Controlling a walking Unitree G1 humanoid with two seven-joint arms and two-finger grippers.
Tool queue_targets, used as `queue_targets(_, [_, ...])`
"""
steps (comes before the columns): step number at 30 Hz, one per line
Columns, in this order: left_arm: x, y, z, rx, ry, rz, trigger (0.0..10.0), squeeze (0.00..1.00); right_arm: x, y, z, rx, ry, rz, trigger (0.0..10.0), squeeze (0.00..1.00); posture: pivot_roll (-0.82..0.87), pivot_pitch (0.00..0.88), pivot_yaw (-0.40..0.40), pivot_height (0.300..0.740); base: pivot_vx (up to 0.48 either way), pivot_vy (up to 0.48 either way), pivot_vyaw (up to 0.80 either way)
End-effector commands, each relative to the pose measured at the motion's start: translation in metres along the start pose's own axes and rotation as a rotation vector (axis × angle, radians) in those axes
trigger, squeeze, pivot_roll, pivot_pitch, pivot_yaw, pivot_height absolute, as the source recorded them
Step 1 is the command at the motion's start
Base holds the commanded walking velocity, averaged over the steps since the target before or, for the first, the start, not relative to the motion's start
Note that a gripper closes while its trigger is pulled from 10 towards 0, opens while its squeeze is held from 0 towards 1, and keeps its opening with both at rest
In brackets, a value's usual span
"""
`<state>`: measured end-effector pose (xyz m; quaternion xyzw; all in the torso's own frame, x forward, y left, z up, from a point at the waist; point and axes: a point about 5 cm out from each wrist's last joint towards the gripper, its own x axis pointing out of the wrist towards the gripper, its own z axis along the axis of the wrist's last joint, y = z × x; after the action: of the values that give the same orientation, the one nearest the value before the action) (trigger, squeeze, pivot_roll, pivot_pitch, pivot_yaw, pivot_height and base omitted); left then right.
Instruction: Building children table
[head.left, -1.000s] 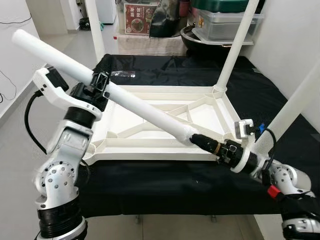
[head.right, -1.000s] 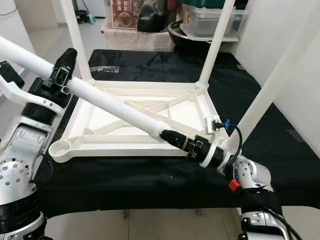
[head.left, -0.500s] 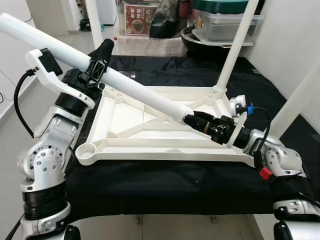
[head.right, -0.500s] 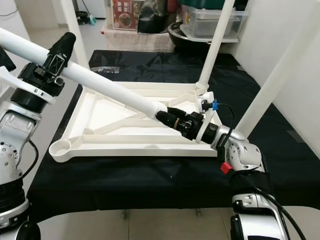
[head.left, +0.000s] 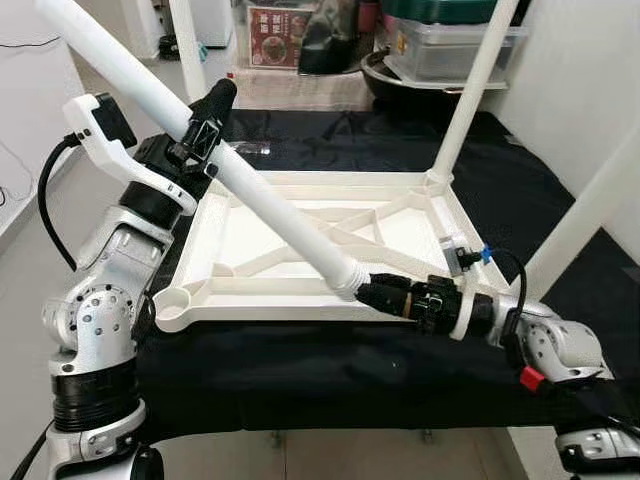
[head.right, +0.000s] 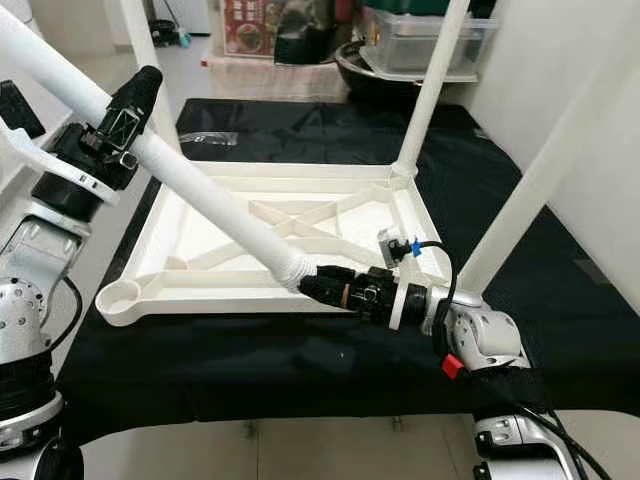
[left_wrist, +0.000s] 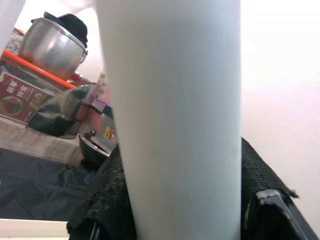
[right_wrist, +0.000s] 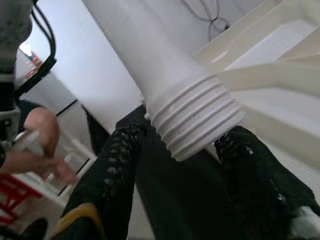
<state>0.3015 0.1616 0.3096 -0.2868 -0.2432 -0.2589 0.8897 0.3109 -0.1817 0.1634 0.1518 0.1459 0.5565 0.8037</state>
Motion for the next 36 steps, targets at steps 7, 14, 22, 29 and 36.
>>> queue_targets(7, [0.001,0.001,-0.017,0.001,0.084,0.023,10.0,0.0,-0.002,0.004,-0.008,-0.034,0.101,0.064,10.0,0.0,0.03,0.049,-0.06,0.74,0.0,0.0,0.0])
queue_targets(14, [0.001,0.001,-0.019,-0.002,0.084,0.031,10.0,0.0,-0.005,0.005,-0.009,-0.02,0.095,0.065,10.0,0.0,0.03,0.051,-0.062,0.74,0.0,0.0,0.0])
queue_targets(22, [0.001,0.003,-0.018,0.012,0.058,0.047,0.0,0.0,-0.004,0.005,-0.009,-0.024,0.091,0.065,10.0,0.0,0.03,0.052,-0.064,0.74,0.0,0.0,0.0])
queue_targets(29, [0.002,0.007,-0.011,0.034,0.026,0.075,0.0,0.0,-0.009,0.004,-0.008,-0.024,0.1,0.069,10.0,0.0,0.03,0.053,-0.065,0.74,0.0,0.0,0.0])
queue_targets(36, [0.003,0.011,-0.001,0.06,0.013,0.082,0.0,0.0,-0.025,-0.01,-0.012,-0.031,0.145,-0.019,10.0,0.0,0.03,0.053,-0.064,0.74,0.0,0.0,0.0])
